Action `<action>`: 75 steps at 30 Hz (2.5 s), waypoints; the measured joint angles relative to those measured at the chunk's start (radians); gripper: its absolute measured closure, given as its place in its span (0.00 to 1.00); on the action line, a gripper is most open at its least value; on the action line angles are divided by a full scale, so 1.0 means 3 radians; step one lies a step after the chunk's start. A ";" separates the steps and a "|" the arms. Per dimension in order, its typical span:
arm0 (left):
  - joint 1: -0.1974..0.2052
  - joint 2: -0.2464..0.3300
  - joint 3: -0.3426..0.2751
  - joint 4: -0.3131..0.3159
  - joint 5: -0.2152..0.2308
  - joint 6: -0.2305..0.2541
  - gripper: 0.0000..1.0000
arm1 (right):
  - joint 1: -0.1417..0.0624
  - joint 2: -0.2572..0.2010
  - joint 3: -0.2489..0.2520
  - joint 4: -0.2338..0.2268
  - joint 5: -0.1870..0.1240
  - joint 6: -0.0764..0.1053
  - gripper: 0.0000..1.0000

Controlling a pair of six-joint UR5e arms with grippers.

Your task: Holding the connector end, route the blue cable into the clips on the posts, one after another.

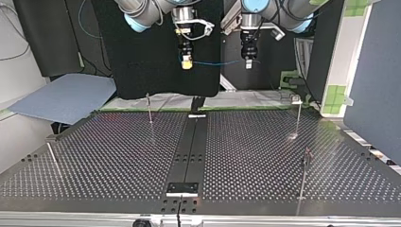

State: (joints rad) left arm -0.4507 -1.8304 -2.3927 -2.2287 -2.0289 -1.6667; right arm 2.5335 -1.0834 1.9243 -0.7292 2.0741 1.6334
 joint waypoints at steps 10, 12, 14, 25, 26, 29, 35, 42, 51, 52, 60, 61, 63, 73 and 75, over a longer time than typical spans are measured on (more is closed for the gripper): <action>0.0077 0.0352 0.0000 -0.0074 0.0040 -0.0010 1.00 | -0.0167 -0.0293 -0.0165 -0.0033 -0.0324 0.0075 1.00; 0.0098 0.0428 0.0000 -0.0095 0.0054 -0.0008 1.00 | -0.0190 -0.0307 -0.0212 -0.0004 -0.0382 0.0101 1.00; 0.0126 0.0499 0.0000 -0.0114 0.0058 -0.0006 1.00 | -0.0216 -0.0314 -0.0276 0.0049 -0.0451 0.0117 1.00; 0.0458 0.0611 0.0000 -0.0122 0.0285 0.0108 1.00 | -0.0340 -0.0311 -0.0510 0.0208 -0.0859 0.0146 1.00; 0.0501 0.0622 0.0000 -0.0121 0.0304 0.0148 1.00 | -0.0349 -0.0307 -0.0516 0.0205 -0.0891 0.0159 1.00; 0.0608 0.0678 0.0000 -0.0133 0.0352 0.0251 1.00 | -0.0377 -0.0283 -0.0543 0.0197 -0.0989 0.0217 1.00; 0.0797 0.0845 0.0000 -0.0227 0.0451 0.0415 1.00 | -0.0415 -0.0185 -0.0616 0.0210 -0.1120 0.0264 1.00; 0.1005 0.0859 0.0000 -0.0252 0.0479 0.0397 1.00 | -0.0448 -0.0051 -0.0714 0.0234 -0.1261 0.0267 1.00; 0.1138 0.0895 0.0053 -0.0284 0.0502 0.0251 1.00 | -0.0410 -0.0050 -0.0959 0.0459 -0.1377 0.0182 1.00; 0.1140 0.0896 0.0069 -0.0300 0.0508 0.0236 1.00 | -0.0404 -0.0053 -0.0997 0.0497 -0.1377 0.0169 1.00; 0.1143 0.0968 0.0235 -0.0481 0.0534 0.0108 1.00 | -0.0369 -0.0081 -0.1233 0.0767 -0.1383 0.0123 1.00; 0.1143 0.0978 0.0251 -0.0510 0.0532 0.0097 1.00 | -0.0363 -0.0089 -0.1266 0.0806 -0.1383 0.0114 1.00; 0.1144 0.1008 0.0275 -0.0556 0.0527 0.0065 1.00 | -0.0356 -0.0105 -0.1310 0.0857 -0.1382 0.0106 1.00; 0.1154 0.1315 0.0375 -0.0772 0.0524 -0.0127 1.00 | -0.0366 -0.0225 -0.1442 0.0999 -0.1388 0.0125 1.00; 0.1156 0.1391 0.0432 -0.0847 0.0532 -0.0159 1.00 | -0.0363 -0.0229 -0.1472 0.1036 -0.1390 0.0125 1.00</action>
State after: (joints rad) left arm -0.1038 -1.4133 -2.2630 -2.4829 -1.8693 -1.7144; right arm 2.4248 -1.1520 1.4829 -0.4182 1.6573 1.6710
